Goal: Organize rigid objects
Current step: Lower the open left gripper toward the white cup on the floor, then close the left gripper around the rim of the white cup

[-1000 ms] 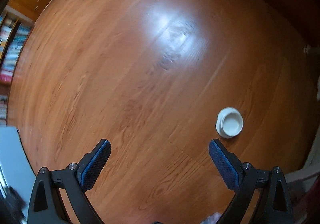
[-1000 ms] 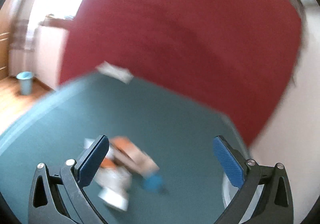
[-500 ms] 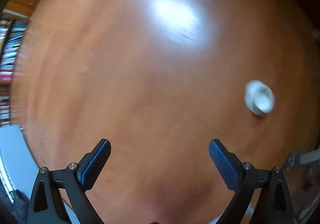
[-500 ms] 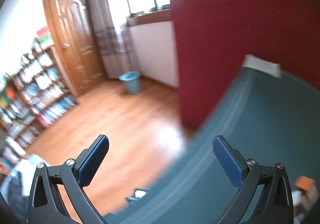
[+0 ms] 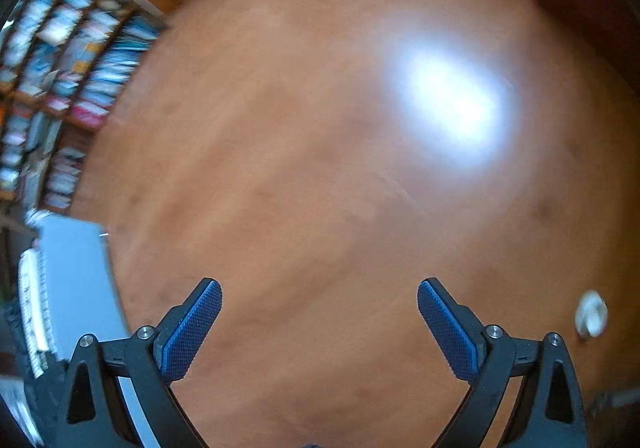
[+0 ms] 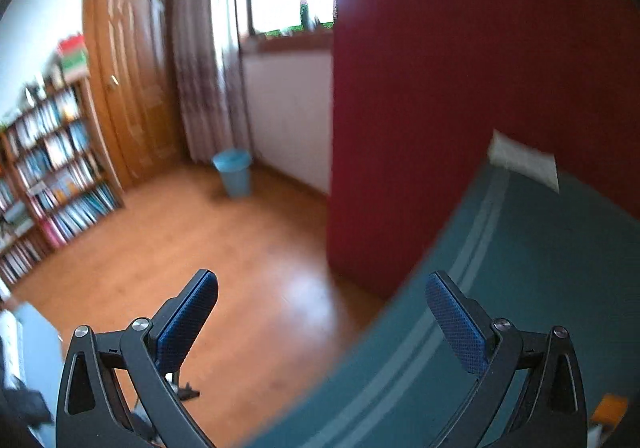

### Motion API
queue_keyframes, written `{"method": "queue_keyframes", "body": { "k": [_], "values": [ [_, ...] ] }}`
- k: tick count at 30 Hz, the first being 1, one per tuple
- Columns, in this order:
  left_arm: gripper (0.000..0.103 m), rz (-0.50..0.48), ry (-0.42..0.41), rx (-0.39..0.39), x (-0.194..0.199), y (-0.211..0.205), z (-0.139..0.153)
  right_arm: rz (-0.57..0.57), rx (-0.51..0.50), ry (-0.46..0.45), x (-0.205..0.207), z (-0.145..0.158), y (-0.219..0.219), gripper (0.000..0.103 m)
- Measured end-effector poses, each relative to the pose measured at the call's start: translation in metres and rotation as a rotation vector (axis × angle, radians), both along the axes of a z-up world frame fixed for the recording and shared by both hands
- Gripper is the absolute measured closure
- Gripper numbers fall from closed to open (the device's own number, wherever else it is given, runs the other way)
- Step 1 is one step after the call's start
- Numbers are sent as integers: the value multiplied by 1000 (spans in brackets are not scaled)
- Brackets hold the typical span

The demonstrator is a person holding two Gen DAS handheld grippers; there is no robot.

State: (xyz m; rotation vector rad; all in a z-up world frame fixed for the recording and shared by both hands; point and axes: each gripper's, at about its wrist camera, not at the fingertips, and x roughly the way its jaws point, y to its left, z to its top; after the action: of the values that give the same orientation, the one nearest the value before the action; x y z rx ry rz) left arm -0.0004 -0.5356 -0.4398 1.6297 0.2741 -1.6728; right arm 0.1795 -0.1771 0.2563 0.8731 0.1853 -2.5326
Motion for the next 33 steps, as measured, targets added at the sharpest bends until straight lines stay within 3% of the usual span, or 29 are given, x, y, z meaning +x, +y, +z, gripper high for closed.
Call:
{"method": "queue_keyframes", "body": {
  "k": [2, 7, 14, 18, 25, 33],
  "values": [
    [3, -73, -17, 72, -23, 48, -29, 1, 5, -106, -11, -23, 15, 0],
    [3, -206, -48, 195, -71, 154, -89, -32, -118, -161, -39, -27, 44, 0],
    [3, -343, -89, 250, -123, 249, -148, -26, -156, -188, -57, -43, 52, 0],
    [3, -440, -114, 168, -141, 278, -165, -11, -157, -201, -61, -41, 34, 0],
    [3, -432, -172, 231, -154, 297, -199, -25, -163, -189, -62, -45, 34, 0],
    [11, -499, -197, 227, -176, 277, -210, -41, -157, -184, -62, -44, 35, 0]
  ]
}}
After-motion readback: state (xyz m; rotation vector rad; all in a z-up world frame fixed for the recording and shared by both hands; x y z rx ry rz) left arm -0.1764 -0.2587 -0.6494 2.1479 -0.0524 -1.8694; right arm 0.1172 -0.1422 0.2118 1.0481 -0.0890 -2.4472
